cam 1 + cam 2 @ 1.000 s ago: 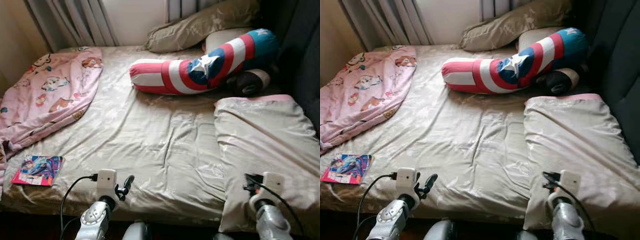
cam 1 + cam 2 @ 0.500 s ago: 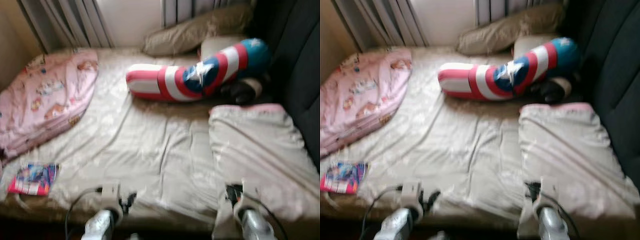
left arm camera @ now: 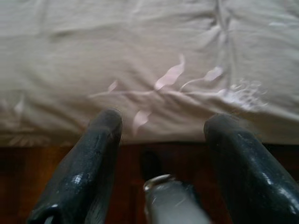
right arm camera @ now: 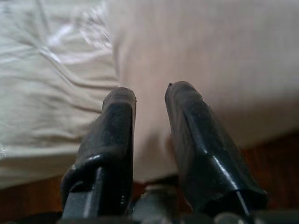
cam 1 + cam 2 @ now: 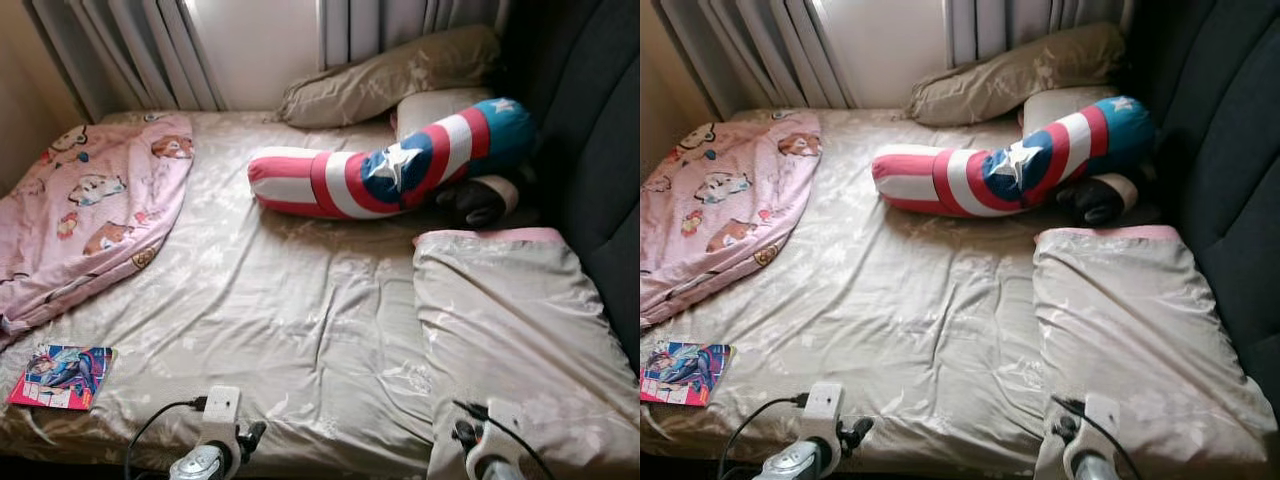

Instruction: Clean up the room

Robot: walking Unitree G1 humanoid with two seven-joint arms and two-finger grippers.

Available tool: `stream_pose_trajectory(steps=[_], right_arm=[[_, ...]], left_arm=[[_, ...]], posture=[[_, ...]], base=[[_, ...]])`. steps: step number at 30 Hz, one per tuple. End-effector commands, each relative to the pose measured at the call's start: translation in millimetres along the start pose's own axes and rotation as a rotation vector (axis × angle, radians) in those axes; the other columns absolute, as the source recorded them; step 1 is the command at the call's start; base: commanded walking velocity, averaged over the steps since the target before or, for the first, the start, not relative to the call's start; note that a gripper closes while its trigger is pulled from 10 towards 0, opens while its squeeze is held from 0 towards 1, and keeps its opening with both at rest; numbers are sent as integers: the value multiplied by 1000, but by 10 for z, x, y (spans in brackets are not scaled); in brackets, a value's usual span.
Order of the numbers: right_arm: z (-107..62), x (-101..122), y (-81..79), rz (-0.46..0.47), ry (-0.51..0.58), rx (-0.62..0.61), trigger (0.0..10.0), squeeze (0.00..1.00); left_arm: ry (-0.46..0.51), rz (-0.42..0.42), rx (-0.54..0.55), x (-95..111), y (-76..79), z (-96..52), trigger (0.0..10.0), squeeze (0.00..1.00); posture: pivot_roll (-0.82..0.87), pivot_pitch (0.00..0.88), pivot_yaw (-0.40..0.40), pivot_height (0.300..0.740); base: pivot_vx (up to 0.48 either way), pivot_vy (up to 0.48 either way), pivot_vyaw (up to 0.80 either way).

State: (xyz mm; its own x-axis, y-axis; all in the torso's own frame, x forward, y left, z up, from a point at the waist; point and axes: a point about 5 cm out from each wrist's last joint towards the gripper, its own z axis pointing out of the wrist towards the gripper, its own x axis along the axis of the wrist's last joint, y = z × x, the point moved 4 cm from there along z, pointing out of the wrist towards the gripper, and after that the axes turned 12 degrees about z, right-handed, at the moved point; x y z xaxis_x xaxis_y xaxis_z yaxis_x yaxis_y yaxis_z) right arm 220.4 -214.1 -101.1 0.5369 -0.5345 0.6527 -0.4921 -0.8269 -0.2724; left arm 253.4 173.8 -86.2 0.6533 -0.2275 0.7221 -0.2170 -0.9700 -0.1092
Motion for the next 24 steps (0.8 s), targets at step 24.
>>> stream_pose_trajectory(steps=[24], right_arm=[[-143, -425, 231, -237, -154, -21, 10000, 0]], left_arm=[[-139, -32, 64, -436, -98, -129, 10000, 0]], posture=[[-6, 0, 54, 740]], base=[[0, 277, 167]])
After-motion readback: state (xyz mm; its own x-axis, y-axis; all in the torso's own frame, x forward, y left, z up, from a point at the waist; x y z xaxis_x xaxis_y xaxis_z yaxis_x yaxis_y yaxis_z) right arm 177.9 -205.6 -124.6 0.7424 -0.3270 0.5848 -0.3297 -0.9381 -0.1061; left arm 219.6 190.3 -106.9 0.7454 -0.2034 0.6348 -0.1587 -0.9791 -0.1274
